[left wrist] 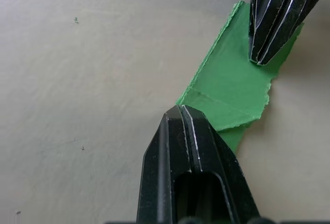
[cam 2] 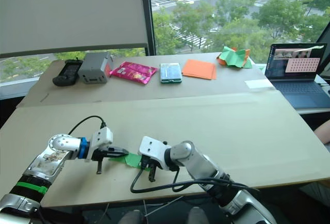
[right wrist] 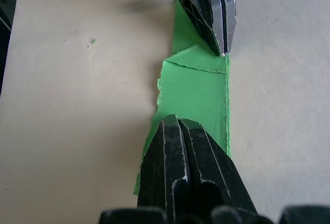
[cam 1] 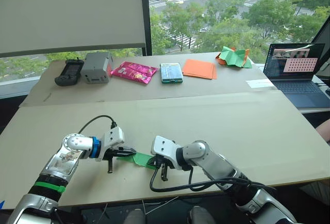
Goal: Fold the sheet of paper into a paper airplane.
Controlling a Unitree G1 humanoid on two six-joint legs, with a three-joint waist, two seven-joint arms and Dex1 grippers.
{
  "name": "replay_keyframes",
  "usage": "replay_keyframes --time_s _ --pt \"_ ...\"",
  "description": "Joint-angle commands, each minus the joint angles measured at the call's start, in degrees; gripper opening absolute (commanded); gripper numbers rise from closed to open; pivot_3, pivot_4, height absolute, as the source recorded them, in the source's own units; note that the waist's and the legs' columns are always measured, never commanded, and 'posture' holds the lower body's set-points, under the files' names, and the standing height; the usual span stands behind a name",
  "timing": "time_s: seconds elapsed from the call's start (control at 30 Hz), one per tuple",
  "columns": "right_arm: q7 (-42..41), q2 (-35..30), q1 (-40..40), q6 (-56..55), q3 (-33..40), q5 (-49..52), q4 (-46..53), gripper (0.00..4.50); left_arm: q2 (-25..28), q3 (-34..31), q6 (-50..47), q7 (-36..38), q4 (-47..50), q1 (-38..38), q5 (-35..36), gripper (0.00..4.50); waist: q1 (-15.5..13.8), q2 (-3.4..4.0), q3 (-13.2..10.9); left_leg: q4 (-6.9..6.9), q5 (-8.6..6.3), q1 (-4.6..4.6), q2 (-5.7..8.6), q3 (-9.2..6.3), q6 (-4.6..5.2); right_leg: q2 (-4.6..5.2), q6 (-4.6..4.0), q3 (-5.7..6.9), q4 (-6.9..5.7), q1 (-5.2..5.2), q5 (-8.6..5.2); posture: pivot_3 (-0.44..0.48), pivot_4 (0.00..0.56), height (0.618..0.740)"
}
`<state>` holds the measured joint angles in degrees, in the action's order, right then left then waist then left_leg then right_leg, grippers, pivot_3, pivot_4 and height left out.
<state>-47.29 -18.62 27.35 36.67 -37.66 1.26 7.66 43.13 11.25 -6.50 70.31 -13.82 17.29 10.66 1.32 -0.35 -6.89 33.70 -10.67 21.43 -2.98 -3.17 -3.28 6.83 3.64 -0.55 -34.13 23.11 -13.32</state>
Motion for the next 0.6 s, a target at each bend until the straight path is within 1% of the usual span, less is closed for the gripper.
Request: replay_keyframes --time_s 0.03,0.6 --pt "1.07 -1.03 -0.77 3.23 -1.58 -2.77 -4.09 0.08 2.15 1.61 -0.57 -1.01 -5.83 -2.16 -5.04 0.00 0.02 0.02 0.01 0.00 0.00 -0.01 0.00 0.00 0.00 0.00 0.00 0.00 0.00 0.00 0.00 0.000 0.150 0.706" --pt "1.33 -0.71 0.09 2.34 -1.51 -2.77 -5.26 0.08 3.11 0.23 1.48 -2.36 -8.38 -2.36 -5.08 0.00 0.16 0.07 0.03 -0.10 -0.01 -0.13 -0.02 0.01 -0.01 0.00 -0.02 0.01 0.01 0.02 -0.01 0.000 0.150 0.706"
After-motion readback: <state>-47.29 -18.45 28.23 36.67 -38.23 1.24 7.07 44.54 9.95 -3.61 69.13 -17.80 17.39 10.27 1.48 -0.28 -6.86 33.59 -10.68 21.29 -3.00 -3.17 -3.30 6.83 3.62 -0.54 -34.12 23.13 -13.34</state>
